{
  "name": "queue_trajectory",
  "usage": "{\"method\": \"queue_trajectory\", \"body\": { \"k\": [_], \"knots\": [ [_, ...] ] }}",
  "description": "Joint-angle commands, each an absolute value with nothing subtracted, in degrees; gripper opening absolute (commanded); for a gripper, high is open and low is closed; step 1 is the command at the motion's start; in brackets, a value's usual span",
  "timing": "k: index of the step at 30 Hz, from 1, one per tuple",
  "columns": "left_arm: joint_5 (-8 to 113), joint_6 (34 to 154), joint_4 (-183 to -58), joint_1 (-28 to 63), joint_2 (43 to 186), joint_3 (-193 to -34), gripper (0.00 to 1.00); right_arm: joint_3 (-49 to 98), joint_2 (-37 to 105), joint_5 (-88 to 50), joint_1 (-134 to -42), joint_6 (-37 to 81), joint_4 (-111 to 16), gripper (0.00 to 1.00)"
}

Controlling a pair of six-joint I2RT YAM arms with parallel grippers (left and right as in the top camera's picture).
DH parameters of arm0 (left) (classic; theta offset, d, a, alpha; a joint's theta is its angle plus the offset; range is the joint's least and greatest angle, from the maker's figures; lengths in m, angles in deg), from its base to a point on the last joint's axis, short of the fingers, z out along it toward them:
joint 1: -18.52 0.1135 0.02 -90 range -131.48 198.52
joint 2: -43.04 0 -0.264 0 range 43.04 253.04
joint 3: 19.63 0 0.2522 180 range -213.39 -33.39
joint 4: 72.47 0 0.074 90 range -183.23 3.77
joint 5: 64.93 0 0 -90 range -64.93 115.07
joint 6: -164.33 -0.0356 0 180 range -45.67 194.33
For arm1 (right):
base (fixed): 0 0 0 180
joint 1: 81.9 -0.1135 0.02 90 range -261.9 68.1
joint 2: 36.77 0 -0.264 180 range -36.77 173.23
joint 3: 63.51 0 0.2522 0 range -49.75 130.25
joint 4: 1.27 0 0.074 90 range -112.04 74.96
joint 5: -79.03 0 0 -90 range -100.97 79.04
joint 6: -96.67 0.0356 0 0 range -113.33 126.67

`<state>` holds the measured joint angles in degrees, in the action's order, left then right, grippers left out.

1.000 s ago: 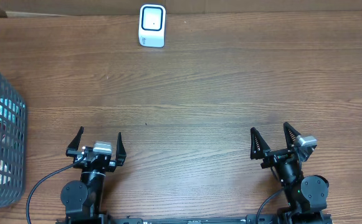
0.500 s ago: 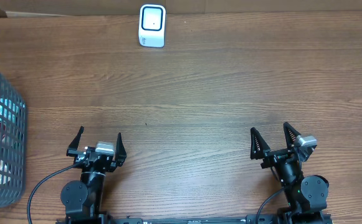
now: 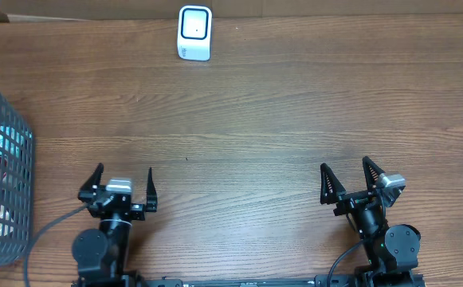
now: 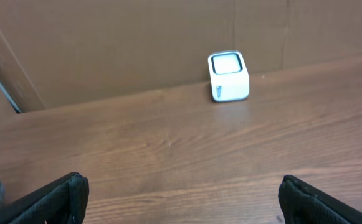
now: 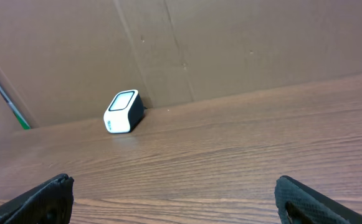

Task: Scan the item barcode
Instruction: 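Swing the left gripper over the basket and lower toward the items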

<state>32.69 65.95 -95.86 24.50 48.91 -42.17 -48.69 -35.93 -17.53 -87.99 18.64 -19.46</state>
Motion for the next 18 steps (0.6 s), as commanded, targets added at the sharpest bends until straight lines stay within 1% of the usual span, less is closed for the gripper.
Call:
{"method": "queue_trajectory", "body": {
  "k": [1,4,6,12,15,18],
  "knots": [
    [32.16,69.27,-97.06,24.3,55.58,-51.98,1.0,-49.3,-36.6,-16.81,-88.32,18.4,-19.16,1.0],
    [32.69,70.36,-101.15,24.3,65.19,-61.73,1.0,-49.3,-36.6,-16.81,-88.32,18.4,-19.16,1.0],
    [33.71,70.74,-105.96,24.3,72.36,-69.55,1.0,-49.3,-36.6,-16.81,-88.32,18.4,-19.16,1.0],
    [38.83,70.71,-127.16,24.28,94.09,-96.7,1.0,-49.3,-36.6,-16.81,-88.32,18.4,-19.16,1.0],
    [41.54,70.74,-135.03,24.28,101.08,-106.8,1.0,-49.3,-36.6,-16.81,-88.32,18.4,-19.16,1.0],
    [43.2,70.76,-139.14,24.28,106.13,-112.87,1.0,-49.3,-36.6,-16.81,-88.32,18.4,-19.16,1.0]
  ]
}}
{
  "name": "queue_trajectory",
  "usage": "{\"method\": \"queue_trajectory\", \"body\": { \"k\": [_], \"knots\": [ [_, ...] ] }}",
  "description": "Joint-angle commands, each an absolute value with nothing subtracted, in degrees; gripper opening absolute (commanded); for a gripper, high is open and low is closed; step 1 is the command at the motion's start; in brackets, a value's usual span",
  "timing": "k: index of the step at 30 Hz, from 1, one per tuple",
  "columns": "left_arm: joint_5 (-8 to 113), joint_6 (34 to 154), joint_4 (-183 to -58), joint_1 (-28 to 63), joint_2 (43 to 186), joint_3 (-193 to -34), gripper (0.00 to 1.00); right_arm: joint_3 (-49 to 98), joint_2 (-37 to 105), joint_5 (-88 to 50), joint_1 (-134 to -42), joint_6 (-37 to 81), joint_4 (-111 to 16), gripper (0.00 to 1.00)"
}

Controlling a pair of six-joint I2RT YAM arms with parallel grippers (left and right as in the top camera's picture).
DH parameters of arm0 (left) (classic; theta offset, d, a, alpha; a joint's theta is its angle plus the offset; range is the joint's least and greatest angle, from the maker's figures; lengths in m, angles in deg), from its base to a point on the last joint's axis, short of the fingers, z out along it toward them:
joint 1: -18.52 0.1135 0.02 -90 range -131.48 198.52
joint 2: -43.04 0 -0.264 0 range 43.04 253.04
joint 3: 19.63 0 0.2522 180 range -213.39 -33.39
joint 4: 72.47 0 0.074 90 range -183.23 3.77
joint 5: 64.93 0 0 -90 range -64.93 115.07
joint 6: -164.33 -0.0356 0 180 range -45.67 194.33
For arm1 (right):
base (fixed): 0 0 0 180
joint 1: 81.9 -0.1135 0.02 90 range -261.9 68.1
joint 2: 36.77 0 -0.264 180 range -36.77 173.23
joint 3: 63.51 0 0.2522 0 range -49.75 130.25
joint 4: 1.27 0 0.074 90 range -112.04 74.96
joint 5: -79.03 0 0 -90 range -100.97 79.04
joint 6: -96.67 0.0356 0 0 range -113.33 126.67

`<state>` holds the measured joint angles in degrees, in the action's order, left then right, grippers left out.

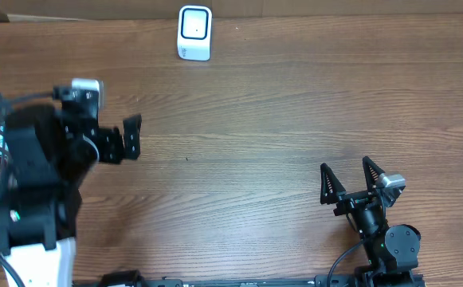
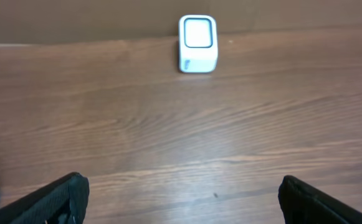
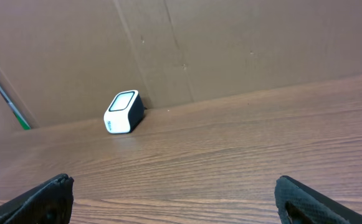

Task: Scan the item barcode
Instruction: 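Swing the left gripper over the basket and lower toward the items, then lower the left gripper into the basket onto the green-capped jar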

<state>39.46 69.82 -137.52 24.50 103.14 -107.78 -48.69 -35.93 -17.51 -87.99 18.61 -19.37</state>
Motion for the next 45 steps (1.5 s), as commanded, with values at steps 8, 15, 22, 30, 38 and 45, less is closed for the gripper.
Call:
{"method": "queue_trajectory", "body": {
  "k": [8,15,22,30,38,45],
  "knots": [
    [52.95,71.15,-138.7,24.28,112.8,-114.01,1.0,-49.3,-36.6,-16.81,-88.32,18.4,-19.16,1.0],
    [45.62,84.59,-137.8,30.86,114.7,-117.99,1.0,-49.3,-36.6,-16.81,-88.32,18.4,-19.16,1.0],
    [36.51,91.28,-139.62,46.55,114.37,-128.15,1.0,-49.3,-36.6,-16.81,-88.32,18.4,-19.16,1.0],
    [15.51,97.36,-143.01,57.92,116.86,-126.64,1.0,-49.3,-36.6,-16.81,-88.32,18.4,-19.16,1.0],
    [17.23,101.23,-142.72,66.48,121.85,-126.12,1.0,-49.3,-36.6,-16.81,-88.32,18.4,-19.16,1.0],
    [17.65,100.35,-143.25,68.01,128.01,-124.85,1.0,-49.3,-36.6,-16.81,-88.32,18.4,-19.16,1.0]
  ]
}}
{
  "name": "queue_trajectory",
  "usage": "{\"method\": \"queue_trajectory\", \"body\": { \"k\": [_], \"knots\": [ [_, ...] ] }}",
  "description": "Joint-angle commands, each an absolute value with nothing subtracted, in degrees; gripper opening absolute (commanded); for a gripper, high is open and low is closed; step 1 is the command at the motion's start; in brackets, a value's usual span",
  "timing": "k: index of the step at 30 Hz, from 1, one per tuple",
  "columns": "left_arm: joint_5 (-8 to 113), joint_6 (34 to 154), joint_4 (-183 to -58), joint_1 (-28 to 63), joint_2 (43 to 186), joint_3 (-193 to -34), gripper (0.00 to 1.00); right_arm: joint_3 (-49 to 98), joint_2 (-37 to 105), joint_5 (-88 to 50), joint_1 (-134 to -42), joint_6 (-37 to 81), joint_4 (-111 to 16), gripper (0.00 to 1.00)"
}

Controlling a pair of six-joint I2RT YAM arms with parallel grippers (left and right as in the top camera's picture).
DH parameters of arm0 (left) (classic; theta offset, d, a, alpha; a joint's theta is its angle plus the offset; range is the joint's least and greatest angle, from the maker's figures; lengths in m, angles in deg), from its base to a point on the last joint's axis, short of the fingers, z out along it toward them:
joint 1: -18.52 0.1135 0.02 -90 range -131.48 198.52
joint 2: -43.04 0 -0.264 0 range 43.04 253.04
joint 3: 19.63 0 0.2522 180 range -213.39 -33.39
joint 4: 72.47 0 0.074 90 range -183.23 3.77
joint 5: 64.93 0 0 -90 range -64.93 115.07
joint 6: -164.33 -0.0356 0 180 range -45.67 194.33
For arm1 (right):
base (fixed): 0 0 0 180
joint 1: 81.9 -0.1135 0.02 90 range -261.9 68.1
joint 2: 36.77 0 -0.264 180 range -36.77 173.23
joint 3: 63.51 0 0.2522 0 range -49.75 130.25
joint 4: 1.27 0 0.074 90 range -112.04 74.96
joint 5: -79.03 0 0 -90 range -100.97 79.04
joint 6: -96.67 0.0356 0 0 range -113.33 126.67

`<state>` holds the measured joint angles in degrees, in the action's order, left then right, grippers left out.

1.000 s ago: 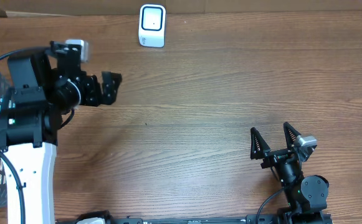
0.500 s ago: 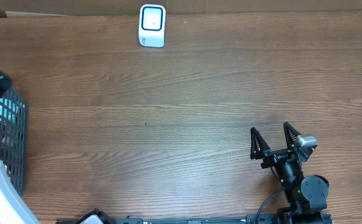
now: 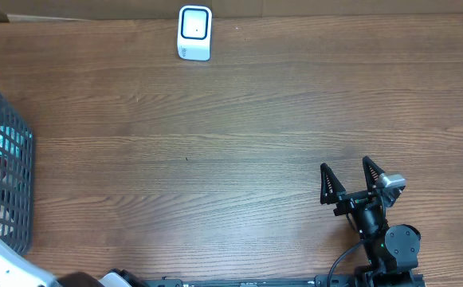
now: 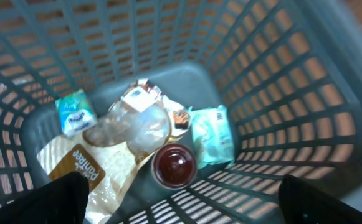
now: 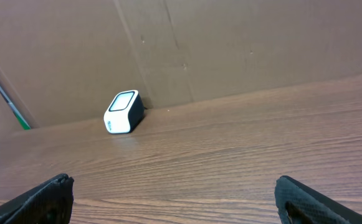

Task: Scan the item barcode
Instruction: 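Lower the left gripper into the basket onto the green-capped jar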

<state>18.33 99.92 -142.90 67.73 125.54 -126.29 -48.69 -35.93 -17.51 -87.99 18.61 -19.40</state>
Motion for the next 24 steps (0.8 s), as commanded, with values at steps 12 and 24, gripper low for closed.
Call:
{"method": "queue_trajectory", "body": {
  "k": [12,24],
  "knots": [
    [20.82,97.03,-142.04,67.99,136.4,-121.64,1.0,-49.3,-36.6,-16.81,-88.32,18.4,-19.16,1.0],
    [25.71,96.59,-139.62,68.1,139.05,-121.64,1.0,-49.3,-36.6,-16.81,-88.32,18.4,-19.16,1.0]
  ]
}}
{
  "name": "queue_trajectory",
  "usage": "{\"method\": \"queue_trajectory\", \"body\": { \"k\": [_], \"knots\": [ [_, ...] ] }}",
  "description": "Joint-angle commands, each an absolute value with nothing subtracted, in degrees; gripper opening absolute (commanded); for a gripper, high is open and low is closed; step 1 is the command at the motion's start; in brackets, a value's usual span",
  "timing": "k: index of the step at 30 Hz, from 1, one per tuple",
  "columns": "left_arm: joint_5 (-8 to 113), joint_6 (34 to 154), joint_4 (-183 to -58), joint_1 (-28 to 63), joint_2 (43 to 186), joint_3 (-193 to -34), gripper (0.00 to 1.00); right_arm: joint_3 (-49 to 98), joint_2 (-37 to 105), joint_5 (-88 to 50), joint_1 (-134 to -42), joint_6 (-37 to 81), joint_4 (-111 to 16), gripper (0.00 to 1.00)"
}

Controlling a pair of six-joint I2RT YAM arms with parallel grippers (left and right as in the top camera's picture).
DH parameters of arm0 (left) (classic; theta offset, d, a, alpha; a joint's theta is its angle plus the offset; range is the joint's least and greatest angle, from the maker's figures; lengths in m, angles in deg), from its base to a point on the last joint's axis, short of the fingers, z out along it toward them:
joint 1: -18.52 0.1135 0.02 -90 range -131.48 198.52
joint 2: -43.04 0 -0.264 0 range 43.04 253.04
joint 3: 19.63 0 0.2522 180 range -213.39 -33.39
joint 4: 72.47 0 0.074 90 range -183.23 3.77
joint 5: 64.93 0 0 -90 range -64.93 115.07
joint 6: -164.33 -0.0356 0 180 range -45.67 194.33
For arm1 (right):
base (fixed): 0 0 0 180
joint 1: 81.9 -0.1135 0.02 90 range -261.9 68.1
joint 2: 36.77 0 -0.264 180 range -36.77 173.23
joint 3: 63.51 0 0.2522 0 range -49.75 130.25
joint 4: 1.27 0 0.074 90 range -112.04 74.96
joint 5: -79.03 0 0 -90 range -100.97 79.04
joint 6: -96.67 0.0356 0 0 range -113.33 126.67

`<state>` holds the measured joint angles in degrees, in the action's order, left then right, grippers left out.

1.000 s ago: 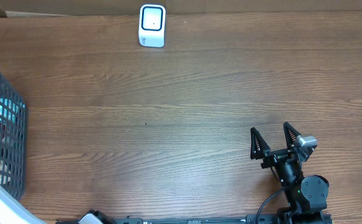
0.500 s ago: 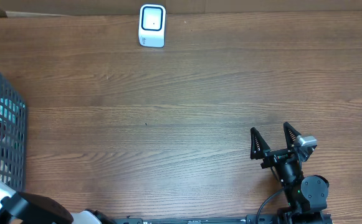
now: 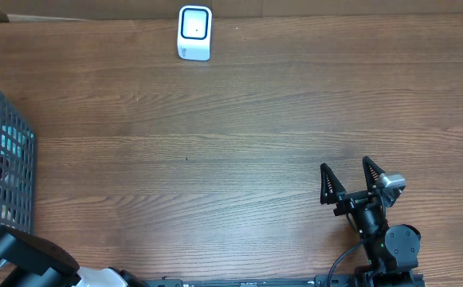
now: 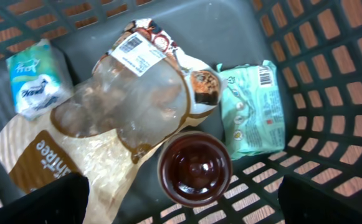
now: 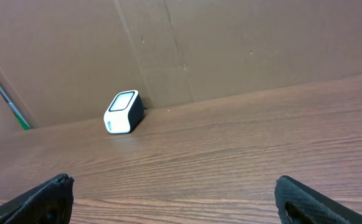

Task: Scan the item barcode
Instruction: 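Lower the left gripper into the basket onto the green-capped jar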

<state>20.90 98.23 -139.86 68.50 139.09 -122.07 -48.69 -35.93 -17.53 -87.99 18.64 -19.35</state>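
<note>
The white barcode scanner stands at the table's far edge, also in the right wrist view. My left gripper is open inside the grey basket, low over a round dark-brown lid. Around the lid lie a clear bag with a barcode label, a mint packet, a small white-and-teal pack and a tan bag. My right gripper rests open at the near right, nothing between its fingers.
The basket stands at the table's left edge, its grid walls rising close around my left gripper. A cardboard wall backs the table behind the scanner. The left arm's body shows at the near left corner in the overhead view.
My left gripper has come lower into the basket: the brown lid, clear bag and mint packet now fill the wrist view. It stays open. The right arm has not moved.
Both grippers stood open at the near edge of the table. Then my left arm was raised over the left part of the table, facing the scanner. Later it looked down into the basket from above, and now it sits low over the brown lid.
</note>
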Motion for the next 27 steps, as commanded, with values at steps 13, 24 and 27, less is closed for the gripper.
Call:
{"method": "queue_trajectory", "body": {
  "k": [13,24,27],
  "knots": [
    [38.91,101.4,-137.28,73.61,139.05,-121.66,1.0,-49.3,-36.6,-16.81,-88.32,18.4,-19.16,1.0],
    [38.67,99.63,-138.09,76.6,139.16,-121.62,0.94,-49.3,-36.6,-16.81,-88.32,18.4,-19.16,1.0],
    [38.19,99.63,-138.28,76.12,140.01,-121.57,0.94,-49.3,-36.6,-16.81,-88.32,18.4,-19.16,1.0]
  ]
}}
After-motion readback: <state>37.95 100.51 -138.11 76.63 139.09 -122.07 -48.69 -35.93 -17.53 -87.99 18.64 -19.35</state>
